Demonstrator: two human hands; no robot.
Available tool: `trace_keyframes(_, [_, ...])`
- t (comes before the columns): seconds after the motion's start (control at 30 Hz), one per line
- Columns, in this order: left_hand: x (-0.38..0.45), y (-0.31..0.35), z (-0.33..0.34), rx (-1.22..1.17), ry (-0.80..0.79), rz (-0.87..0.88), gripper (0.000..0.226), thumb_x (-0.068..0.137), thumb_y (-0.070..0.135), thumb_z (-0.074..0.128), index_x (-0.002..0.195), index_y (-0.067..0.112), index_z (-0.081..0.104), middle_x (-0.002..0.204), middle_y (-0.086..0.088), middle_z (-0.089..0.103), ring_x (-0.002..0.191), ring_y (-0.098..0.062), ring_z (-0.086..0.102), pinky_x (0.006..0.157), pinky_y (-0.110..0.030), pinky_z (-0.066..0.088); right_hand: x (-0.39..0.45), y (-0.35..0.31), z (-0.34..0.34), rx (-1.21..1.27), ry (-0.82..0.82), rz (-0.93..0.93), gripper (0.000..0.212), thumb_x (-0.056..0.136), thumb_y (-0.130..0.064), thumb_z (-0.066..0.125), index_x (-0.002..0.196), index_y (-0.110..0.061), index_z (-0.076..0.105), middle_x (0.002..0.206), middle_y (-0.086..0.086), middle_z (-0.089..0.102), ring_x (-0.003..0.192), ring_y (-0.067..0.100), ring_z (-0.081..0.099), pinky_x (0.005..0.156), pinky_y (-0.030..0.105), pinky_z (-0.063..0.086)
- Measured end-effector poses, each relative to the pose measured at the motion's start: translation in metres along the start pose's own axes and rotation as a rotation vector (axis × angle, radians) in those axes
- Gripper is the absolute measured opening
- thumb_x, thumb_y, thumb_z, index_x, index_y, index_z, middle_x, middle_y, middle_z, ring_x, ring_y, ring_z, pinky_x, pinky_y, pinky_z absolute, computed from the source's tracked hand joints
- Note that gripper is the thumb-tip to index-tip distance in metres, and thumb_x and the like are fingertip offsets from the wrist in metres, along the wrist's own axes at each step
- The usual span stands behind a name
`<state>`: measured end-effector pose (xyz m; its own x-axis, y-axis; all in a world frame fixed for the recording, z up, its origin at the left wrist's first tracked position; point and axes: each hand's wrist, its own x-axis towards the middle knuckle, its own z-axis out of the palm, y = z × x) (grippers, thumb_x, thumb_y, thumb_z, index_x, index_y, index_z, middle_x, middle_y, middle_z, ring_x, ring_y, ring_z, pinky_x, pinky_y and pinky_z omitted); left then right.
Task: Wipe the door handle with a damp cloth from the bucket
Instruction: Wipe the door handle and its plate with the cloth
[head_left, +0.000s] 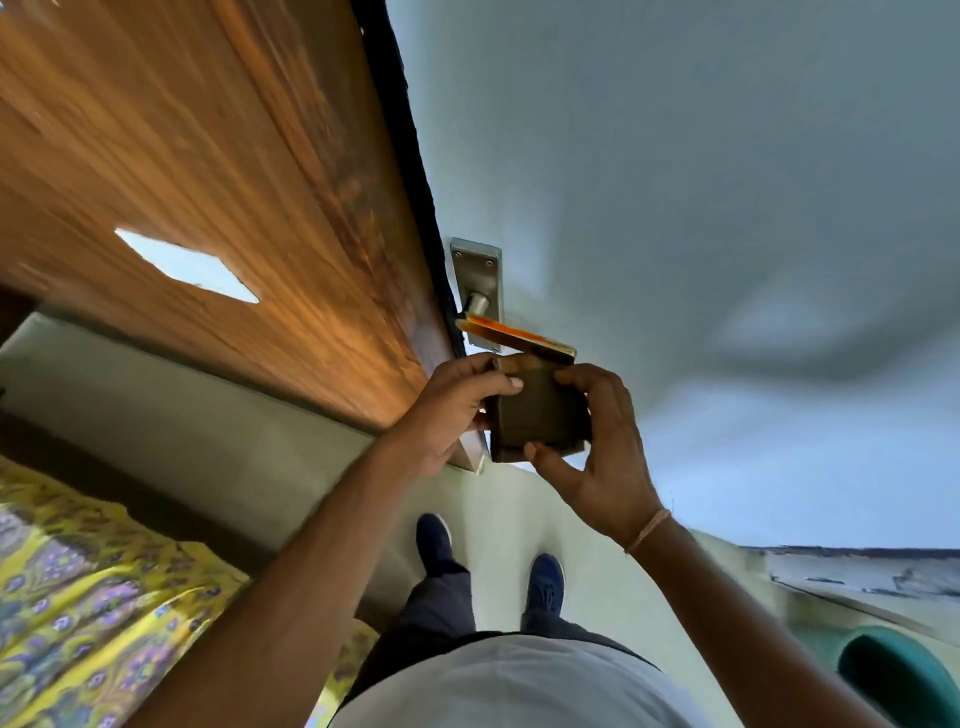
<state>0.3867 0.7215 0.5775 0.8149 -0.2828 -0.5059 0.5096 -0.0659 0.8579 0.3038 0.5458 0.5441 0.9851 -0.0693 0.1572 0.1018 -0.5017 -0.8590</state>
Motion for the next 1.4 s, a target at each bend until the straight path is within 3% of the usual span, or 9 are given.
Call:
trace_keyframes(0.13, [0.015,0.003,-0.018,0.051,-0.151,-0.006,0.021,0.1,0.008,0.065,0.106,0.023,0.079,0.1,0.001,0.081,0.106,-0.02,0.075,0.085,-0.033,0.063,0.001,-0.008,0.028,0.258,0.178,0.326,0.075,0.081,-0.025,0.08,0.143,-0.031,0.037,0.135,-0.015,0.051,0.124,0.0,0.057,0.09,0.017,0.06])
trace_keyframes(0.27, [0.025,0.001,-0.035,0.063,-0.242,0.03,0.026,0.094,0.005,0.072,0.119,0.006,0.078,0.109,-0.014,0.079,0.099,-0.019,0.076,0.082,-0.026,0.065,0.004,-0.024,0.043,0.584,0.327,0.63,0.075,0.094,0.003,0.072,0.152,-0.023,0.031,0.127,0.009,0.058,0.101,0.022,0.067,0.056,0.019,0.058])
trace_keyframes(0.57, [0.027,-0.003,-0.048,0.008,0.008,0.19,0.023,0.083,0.014,0.09,0.1,0.019,0.076,0.097,-0.006,0.082,0.091,-0.024,0.079,0.077,-0.039,0.068,0.015,-0.054,0.051,0.177,0.679,0.372,0.045,0.081,-0.005,0.089,0.091,-0.024,0.05,0.09,0.008,0.065,0.074,0.014,0.062,0.068,0.019,0.053])
trace_keyframes(0.7, [0.019,-0.001,-0.035,-0.034,0.232,0.27,0.028,0.084,0.009,0.091,0.095,0.018,0.067,0.093,-0.007,0.078,0.081,-0.017,0.076,0.069,-0.034,0.065,0.033,-0.052,0.039,0.002,0.68,0.146,0.022,0.085,-0.004,0.086,0.089,-0.012,0.065,0.101,0.005,0.066,0.088,0.022,0.068,0.074,0.032,0.057])
trace_keyframes(0.8, [0.013,-0.003,-0.025,-0.003,0.345,0.343,0.03,0.084,0.018,0.092,0.097,0.016,0.065,0.094,-0.01,0.078,0.083,-0.018,0.079,0.075,-0.042,0.067,0.049,-0.049,0.038,-0.084,0.686,0.066,0.014,0.086,0.001,0.082,0.09,-0.01,0.075,0.114,0.006,0.064,0.103,0.016,0.067,0.079,0.027,0.058])
trace_keyframes(0.9, [0.007,0.0,-0.02,0.054,0.436,0.437,0.031,0.089,0.013,0.088,0.104,0.005,0.063,0.092,-0.007,0.075,0.076,-0.009,0.075,0.07,-0.034,0.063,0.062,-0.046,0.042,-0.199,0.617,0.001,0.01,0.094,-0.003,0.075,0.1,-0.008,0.079,0.121,0.009,0.063,0.104,0.011,0.064,0.086,0.023,0.057])
trace_keyframes(1.1, [-0.011,0.003,-0.041,0.291,0.581,0.606,0.024,0.093,0.022,0.085,0.107,0.012,0.069,0.091,0.003,0.076,0.079,-0.01,0.074,0.07,-0.033,0.062,0.062,-0.069,0.051,-0.842,0.399,-0.099,0.037,0.096,-0.026,0.052,0.118,-0.008,0.076,0.135,0.01,0.067,0.125,0.036,0.053,0.104,0.046,0.045])
trace_keyframes(1.27, [-0.029,0.014,-0.065,0.647,0.701,0.933,0.027,0.1,0.033,0.07,0.118,0.012,0.071,0.113,-0.003,0.074,0.099,-0.017,0.067,0.075,-0.044,0.063,0.059,-0.078,0.071,-0.996,0.182,-0.036,0.061,0.103,-0.05,0.053,0.144,-0.005,0.058,0.143,0.02,0.063,0.13,0.04,0.058,0.11,0.051,0.046])
trace_keyframes(1.4, [-0.028,0.014,-0.076,0.931,0.764,1.135,0.054,0.098,0.03,0.071,0.146,0.007,0.06,0.156,-0.015,0.056,0.144,-0.031,0.053,0.114,-0.047,0.052,0.064,-0.069,0.07,-1.033,0.176,-0.117,0.056,0.1,-0.036,0.065,0.144,-0.003,0.058,0.142,0.021,0.066,0.13,0.041,0.062,0.107,0.051,0.048])
